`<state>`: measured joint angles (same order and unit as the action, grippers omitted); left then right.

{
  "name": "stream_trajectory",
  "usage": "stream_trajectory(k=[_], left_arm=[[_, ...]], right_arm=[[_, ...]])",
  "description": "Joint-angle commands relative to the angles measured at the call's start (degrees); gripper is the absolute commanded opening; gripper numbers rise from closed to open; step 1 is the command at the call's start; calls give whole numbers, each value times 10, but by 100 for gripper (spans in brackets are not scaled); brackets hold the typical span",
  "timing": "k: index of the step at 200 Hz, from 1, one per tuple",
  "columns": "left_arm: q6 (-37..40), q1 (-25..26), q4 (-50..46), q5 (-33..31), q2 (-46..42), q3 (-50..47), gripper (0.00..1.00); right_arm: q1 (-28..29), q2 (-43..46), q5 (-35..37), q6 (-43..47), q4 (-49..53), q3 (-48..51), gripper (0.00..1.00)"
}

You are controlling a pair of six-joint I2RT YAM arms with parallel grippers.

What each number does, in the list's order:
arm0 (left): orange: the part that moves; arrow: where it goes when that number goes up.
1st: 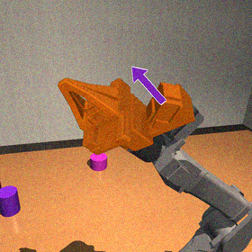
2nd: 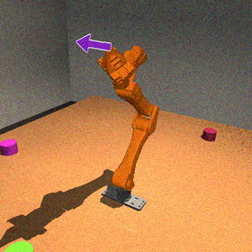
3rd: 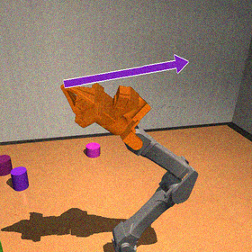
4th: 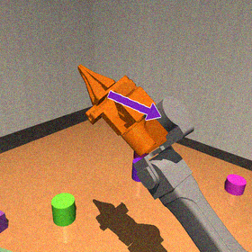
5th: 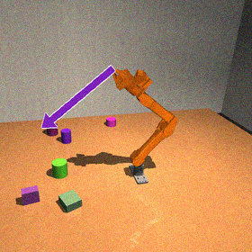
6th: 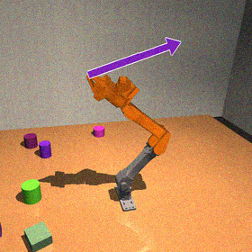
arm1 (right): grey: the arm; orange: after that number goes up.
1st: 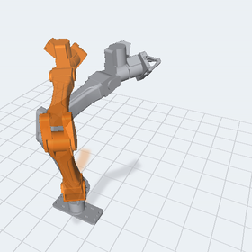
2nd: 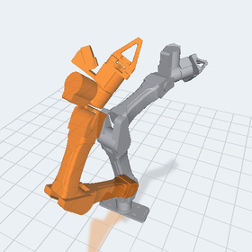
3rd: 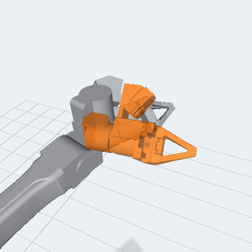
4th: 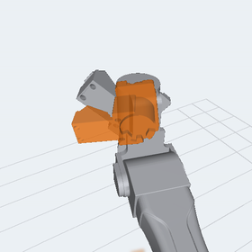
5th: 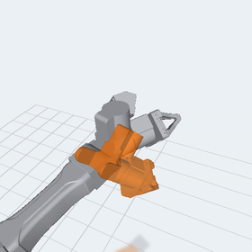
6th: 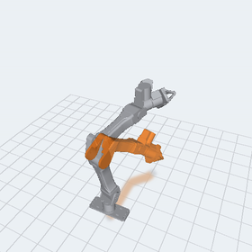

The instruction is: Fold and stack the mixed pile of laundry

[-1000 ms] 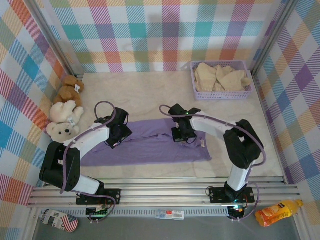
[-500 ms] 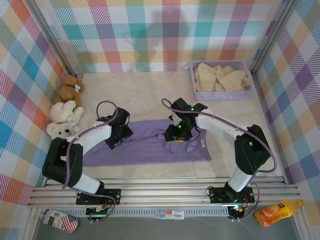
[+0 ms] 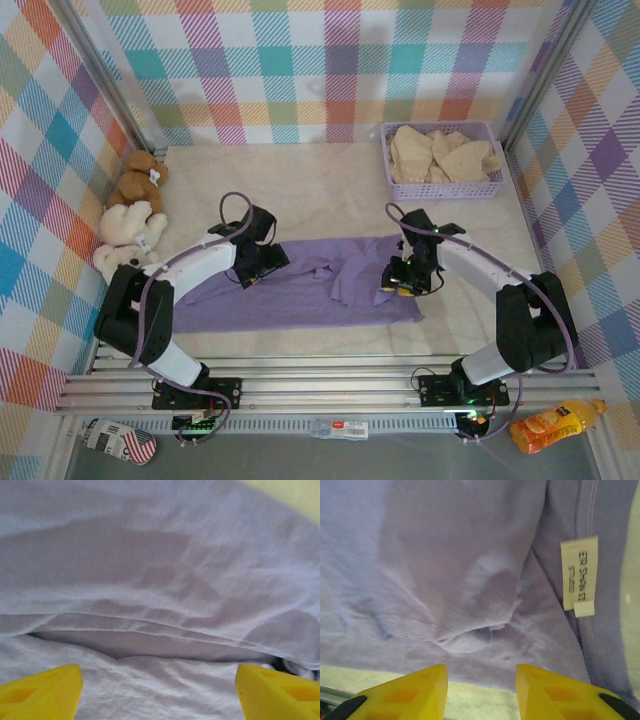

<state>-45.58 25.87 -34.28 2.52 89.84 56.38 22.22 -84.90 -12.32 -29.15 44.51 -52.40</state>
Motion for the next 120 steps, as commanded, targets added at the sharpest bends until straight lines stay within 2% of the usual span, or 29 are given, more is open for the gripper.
stream_trajectory(k=[1,77,85,110,120], left_arm=[[-8,6,3,12,15,-27,80],[-22,5,14,-11,48,-33,80],[-23,6,16,-13,52,-33,80],[-25,5,21,-23,66,-34,80],[-25,5,24,-25,74,-32,80]], right_arm=[[6,3,-31,-15,-51,30,38],[27,-61,-39,-15,-97,3,38],[27,-67,-38,-17,-96,1,34],[28,-53,-13,-24,-72,-5,2],[28,-34,-8,-26,-59,-6,0]])
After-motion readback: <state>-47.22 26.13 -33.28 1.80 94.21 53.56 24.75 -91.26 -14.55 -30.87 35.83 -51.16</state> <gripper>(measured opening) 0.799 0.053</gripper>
